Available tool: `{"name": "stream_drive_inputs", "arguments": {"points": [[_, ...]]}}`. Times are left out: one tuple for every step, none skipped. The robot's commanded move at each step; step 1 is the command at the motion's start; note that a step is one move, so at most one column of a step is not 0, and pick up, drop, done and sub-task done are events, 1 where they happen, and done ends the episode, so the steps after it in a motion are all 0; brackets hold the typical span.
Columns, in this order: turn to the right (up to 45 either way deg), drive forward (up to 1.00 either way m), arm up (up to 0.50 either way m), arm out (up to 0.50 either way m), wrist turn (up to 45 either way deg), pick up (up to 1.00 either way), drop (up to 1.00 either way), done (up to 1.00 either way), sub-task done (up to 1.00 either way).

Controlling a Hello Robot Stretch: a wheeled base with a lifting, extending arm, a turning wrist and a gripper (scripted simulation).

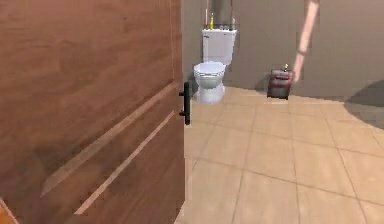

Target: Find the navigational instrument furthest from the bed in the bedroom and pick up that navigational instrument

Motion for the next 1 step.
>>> {"name": "stream_drive_inputs", "arguments": {"points": [[18.0, 0.0, 0.0, 0.0, 0.0, 0.0, 0.0, 0.0, 0.0]]}}
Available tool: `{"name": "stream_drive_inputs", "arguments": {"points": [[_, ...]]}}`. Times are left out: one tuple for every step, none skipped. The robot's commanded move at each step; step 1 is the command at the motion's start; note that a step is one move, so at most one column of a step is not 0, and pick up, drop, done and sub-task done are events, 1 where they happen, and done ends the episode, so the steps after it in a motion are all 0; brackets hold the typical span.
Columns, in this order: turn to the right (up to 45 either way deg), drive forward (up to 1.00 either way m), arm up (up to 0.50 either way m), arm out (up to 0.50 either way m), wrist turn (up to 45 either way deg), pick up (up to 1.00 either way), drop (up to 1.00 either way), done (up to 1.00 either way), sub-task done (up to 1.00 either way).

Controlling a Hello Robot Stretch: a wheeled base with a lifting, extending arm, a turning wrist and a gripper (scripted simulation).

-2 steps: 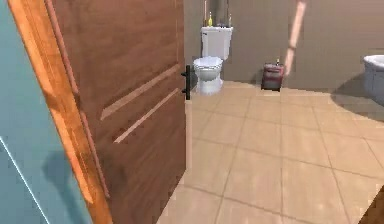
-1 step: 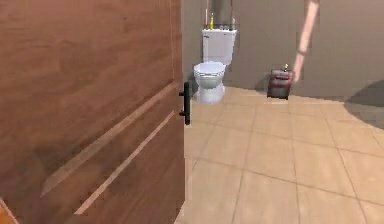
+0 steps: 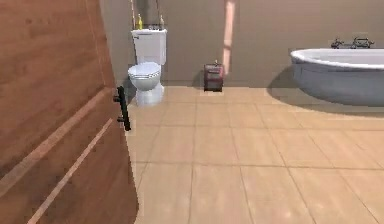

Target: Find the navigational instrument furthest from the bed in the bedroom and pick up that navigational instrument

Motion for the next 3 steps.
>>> {"name": "stream_drive_inputs", "arguments": {"points": [[0.0, 0.45, 0.0, 0.0, 0.0, 0.0, 0.0, 0.0, 0.0], [36.0, 0.0, 0.0, 0.0, 0.0, 0.0, 0.0, 0.0, 0.0], [0.0, 0.95, 0.0, 0.0, 0.0, 0.0, 0.0, 0.0, 0.0]]}}
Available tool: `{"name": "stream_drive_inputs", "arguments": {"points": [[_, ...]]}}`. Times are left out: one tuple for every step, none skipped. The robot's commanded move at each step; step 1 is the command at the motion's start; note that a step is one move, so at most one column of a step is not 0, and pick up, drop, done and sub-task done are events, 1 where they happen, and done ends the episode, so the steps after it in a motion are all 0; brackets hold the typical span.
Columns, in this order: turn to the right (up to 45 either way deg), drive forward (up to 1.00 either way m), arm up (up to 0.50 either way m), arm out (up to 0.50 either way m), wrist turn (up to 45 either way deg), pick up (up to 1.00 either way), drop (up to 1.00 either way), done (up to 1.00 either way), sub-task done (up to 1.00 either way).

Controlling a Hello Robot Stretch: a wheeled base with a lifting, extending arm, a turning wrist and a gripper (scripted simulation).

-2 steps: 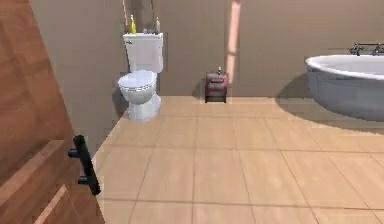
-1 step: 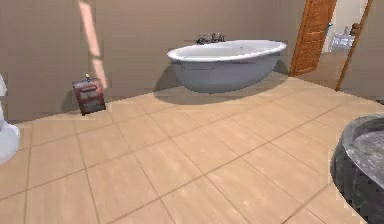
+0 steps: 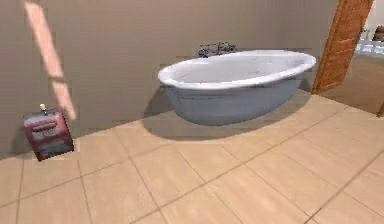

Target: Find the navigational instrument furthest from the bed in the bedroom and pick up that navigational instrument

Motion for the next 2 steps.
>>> {"name": "stream_drive_inputs", "arguments": {"points": [[39.0, 0.0, 0.0, 0.0, 0.0, 0.0, 0.0, 0.0, 0.0], [0.0, 1.0, 0.0, 0.0, 0.0, 0.0, 0.0, 0.0, 0.0]]}}
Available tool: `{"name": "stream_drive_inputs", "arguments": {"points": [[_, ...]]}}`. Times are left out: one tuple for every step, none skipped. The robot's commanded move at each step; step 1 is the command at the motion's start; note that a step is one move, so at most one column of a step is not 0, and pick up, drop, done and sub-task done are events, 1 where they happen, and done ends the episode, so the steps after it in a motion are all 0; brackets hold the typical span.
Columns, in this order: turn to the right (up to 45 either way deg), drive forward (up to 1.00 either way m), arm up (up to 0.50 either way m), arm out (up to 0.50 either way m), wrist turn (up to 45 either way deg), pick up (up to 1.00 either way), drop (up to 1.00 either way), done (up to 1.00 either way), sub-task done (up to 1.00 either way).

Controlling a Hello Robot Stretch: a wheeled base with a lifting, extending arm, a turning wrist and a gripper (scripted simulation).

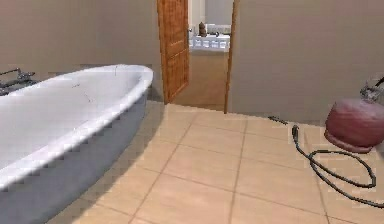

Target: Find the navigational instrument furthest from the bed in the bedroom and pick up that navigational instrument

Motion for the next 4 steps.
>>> {"name": "stream_drive_inputs", "arguments": {"points": [[0.0, 1.0, 0.0, 0.0, 0.0, 0.0, 0.0, 0.0, 0.0], [0.0, 1.0, 0.0, 0.0, 0.0, 0.0, 0.0, 0.0, 0.0], [6.0, 0.0, 0.0, 0.0, 0.0, 0.0, 0.0, 0.0, 0.0], [0.0, 0.65, 0.0, 0.0, 0.0, 0.0, 0.0, 0.0, 0.0]]}}
